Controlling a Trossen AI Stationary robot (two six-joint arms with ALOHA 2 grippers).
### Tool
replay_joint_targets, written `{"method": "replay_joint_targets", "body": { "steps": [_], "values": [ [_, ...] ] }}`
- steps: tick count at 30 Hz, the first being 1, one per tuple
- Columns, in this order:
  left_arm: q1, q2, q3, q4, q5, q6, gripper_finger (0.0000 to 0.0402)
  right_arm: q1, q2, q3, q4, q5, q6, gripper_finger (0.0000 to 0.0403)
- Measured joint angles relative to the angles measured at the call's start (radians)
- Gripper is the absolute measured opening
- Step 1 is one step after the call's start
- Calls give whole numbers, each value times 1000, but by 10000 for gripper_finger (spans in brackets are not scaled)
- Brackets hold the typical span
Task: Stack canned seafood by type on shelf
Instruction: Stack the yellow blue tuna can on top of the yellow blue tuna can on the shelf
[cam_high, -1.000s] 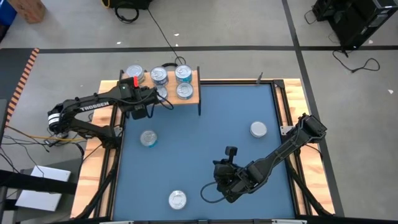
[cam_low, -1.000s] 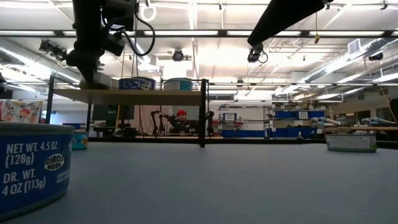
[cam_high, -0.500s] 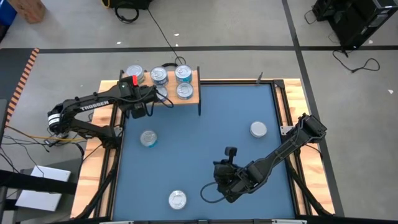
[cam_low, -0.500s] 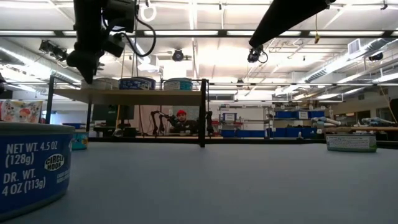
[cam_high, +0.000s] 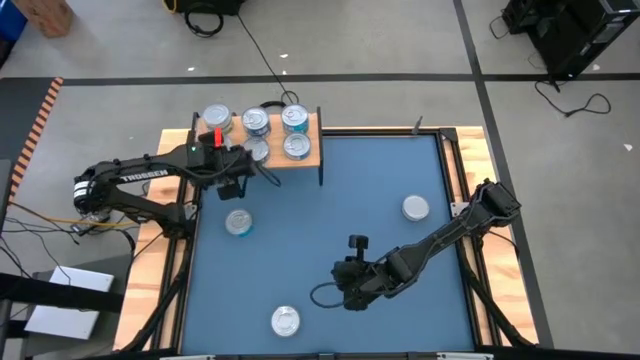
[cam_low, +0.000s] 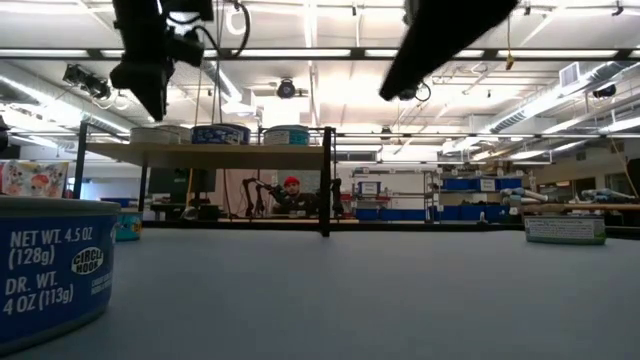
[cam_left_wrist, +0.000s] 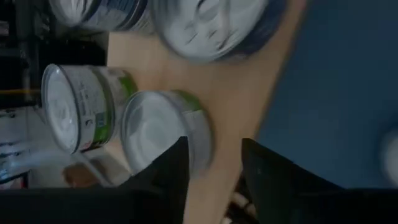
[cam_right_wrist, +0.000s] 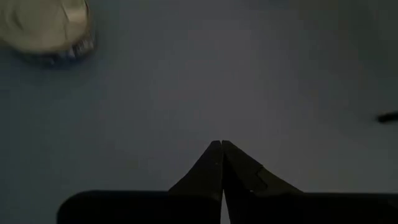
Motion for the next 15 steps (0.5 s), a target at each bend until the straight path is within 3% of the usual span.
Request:
{"method": "replay_joint_targets", "body": {
  "steps": [11,15],
  "values": [
    [-330,-48,0,98,73,-167,31,-29,0,0,196,-32,-155,4],
    [-447,-46,-2,95,138,-269,5,-29,0,-64,342,-36,-237,2]
  ]
}}
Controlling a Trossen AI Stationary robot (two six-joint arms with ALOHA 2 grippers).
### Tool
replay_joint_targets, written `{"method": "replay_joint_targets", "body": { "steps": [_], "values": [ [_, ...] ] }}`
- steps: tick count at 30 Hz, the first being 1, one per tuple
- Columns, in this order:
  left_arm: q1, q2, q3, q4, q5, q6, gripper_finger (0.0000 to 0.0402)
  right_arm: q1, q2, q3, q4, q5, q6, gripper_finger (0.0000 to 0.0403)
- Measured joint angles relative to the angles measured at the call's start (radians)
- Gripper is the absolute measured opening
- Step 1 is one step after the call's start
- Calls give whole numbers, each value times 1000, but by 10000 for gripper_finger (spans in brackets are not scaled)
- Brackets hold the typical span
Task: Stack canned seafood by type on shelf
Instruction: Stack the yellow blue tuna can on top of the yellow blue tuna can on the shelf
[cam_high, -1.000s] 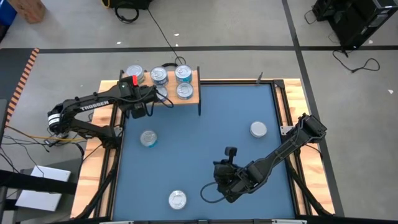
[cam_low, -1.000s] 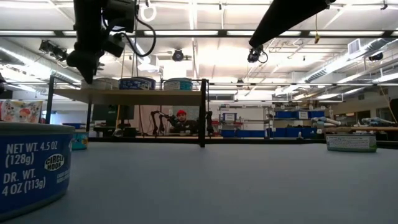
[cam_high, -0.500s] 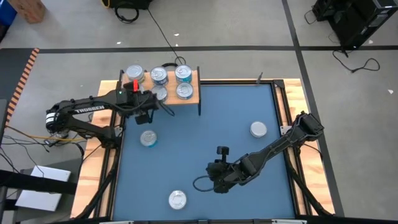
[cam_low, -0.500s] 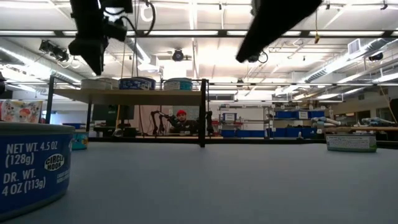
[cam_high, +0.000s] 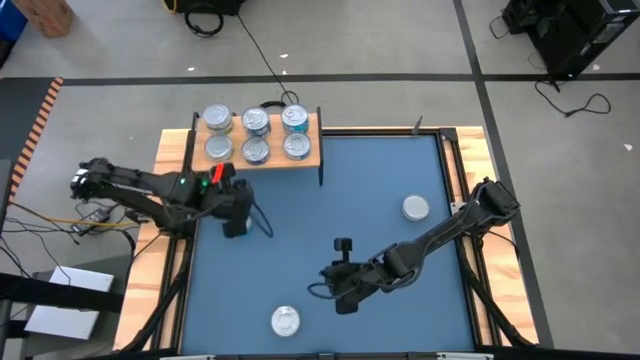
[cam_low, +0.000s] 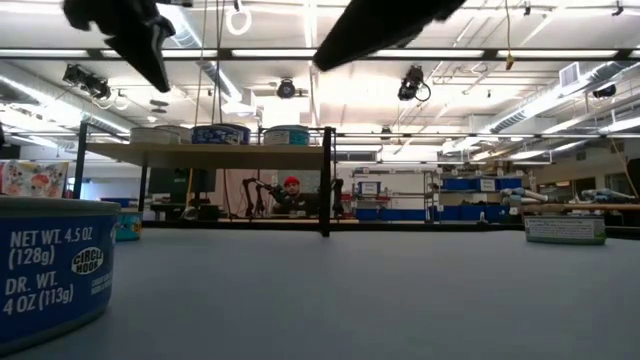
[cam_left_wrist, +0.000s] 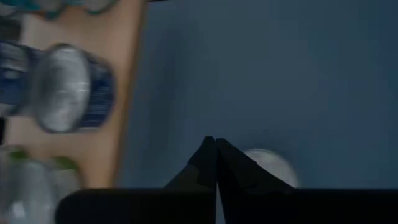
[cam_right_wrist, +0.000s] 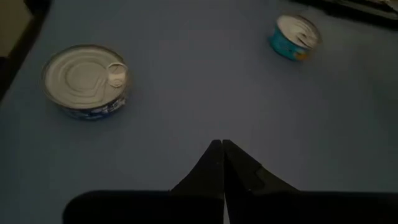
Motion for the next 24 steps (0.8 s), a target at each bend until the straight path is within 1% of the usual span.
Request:
{"method": "replay_joint_targets", "body": {
  "steps": [2,5,9,11,13,16,20,24],
  "values": [
    [-58,1,-12,-1,12,-59,4,-3,1,-49,103,-28,-37,2],
    [-134,1,-37,-1,36,-144,4,-15,1,-132,265,-59,-45,2],
    [-188,1,-101,36,165,-299,5,-32,1,-218,427,-61,-44,9],
    [-192,4,-147,105,224,-320,5,-45,1,-251,474,-61,-44,17],
    [-198,7,-198,158,252,-331,4,-62,1,-264,482,-75,-41,23],
    [-212,6,-267,193,226,-386,2,-91,0,-265,493,-114,-42,24],
    [-219,6,-341,191,180,-473,2,-105,0,-267,490,-110,-52,7],
    [-219,6,-413,210,158,-516,1,-106,0,-267,496,-106,-89,8]
  ]
}}
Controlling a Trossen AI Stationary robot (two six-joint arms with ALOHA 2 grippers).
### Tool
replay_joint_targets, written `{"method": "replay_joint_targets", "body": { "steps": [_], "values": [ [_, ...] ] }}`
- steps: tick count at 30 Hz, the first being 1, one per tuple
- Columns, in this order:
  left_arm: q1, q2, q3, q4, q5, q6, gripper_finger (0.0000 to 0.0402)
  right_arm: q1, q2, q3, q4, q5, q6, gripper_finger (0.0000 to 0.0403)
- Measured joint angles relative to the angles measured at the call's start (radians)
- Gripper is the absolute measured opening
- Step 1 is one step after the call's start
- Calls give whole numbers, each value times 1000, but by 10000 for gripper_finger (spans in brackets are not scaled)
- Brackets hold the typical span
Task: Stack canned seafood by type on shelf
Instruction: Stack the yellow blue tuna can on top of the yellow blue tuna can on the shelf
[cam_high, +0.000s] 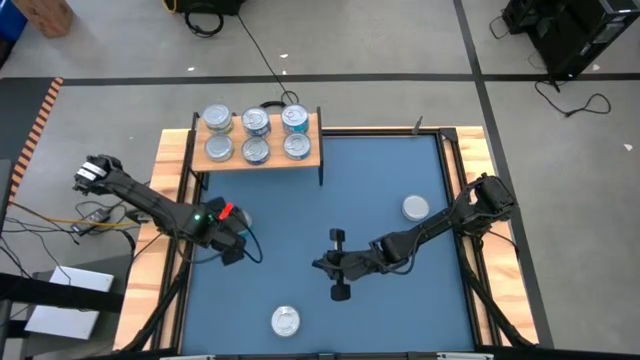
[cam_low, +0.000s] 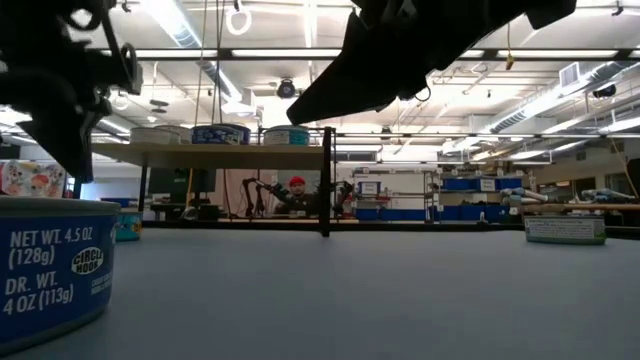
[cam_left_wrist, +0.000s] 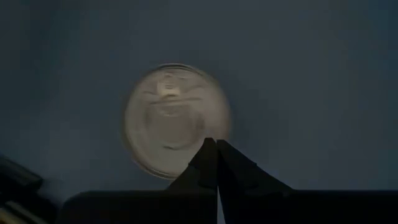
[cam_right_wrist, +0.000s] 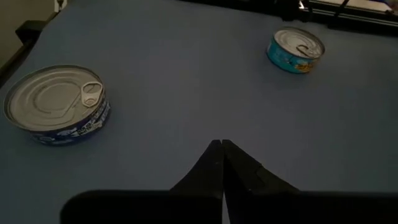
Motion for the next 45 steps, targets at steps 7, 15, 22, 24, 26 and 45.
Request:
{"method": "replay_joint_targets", "body": {
  "steps": [7,15,22,24,26,45],
  "values": [
    [2,0,-70,12,-100,-54,1,0,0,0,1,3,-21,3],
    [2,-1,-161,147,-107,-8,0,0,0,0,0,3,-44,4],
    [0,-3,-199,288,-95,-3,0,16,0,0,-7,4,-44,4],
    [0,-2,-200,333,-85,6,0,21,0,0,-11,3,-44,4],
    [0,-1,-201,386,-74,41,0,27,0,0,-15,3,-44,4],
    [0,253,-116,810,-71,303,0,71,0,1,-119,3,24,6]
  ]
}}
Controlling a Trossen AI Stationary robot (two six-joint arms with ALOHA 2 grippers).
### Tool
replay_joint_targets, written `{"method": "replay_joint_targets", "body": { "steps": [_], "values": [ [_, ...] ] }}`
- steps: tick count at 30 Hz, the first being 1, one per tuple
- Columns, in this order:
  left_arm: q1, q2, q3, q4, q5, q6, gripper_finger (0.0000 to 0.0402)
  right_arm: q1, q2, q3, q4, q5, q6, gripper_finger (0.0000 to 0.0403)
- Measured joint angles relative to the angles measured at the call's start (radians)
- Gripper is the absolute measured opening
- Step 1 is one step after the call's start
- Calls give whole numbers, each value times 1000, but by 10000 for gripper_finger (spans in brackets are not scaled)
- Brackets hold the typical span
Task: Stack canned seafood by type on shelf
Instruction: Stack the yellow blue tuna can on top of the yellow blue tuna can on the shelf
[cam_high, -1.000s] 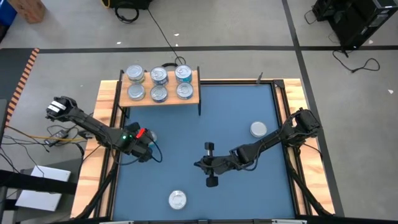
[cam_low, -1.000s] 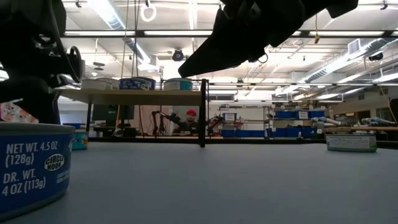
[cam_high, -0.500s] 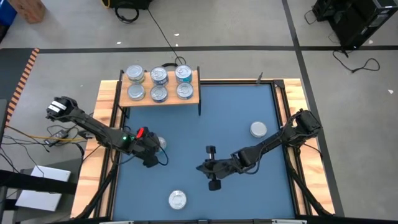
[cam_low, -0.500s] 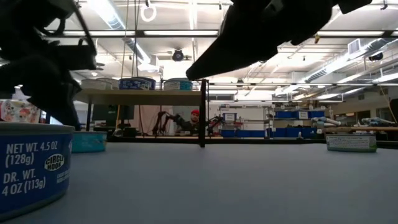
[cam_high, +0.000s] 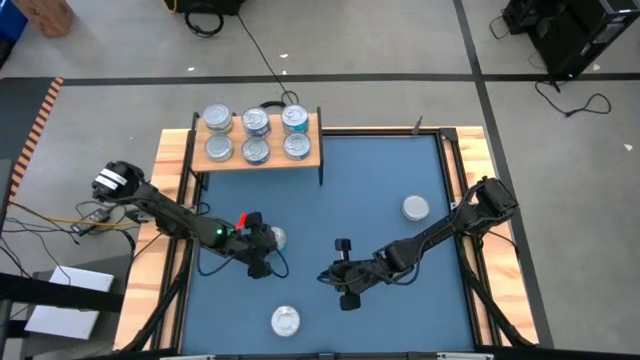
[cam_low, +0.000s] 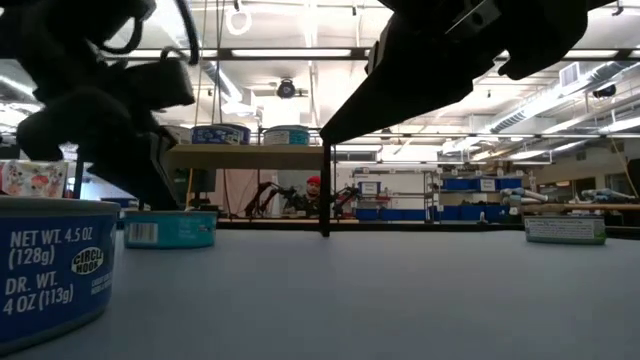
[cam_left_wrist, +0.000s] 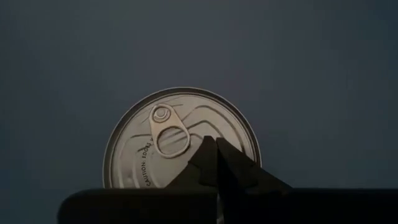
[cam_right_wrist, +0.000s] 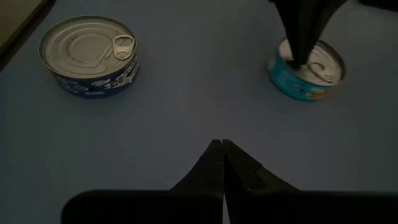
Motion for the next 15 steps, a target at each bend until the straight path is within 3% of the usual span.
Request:
{"method": "replay_joint_targets", "body": {
  "steps": [6,15],
  "values": [
    [-3,4,125,-76,19,84,0,0,0,0,-8,0,-1,5],
    [-46,4,262,-446,-24,41,0,-3,-1,0,-57,0,-1,7]
  ]
}}
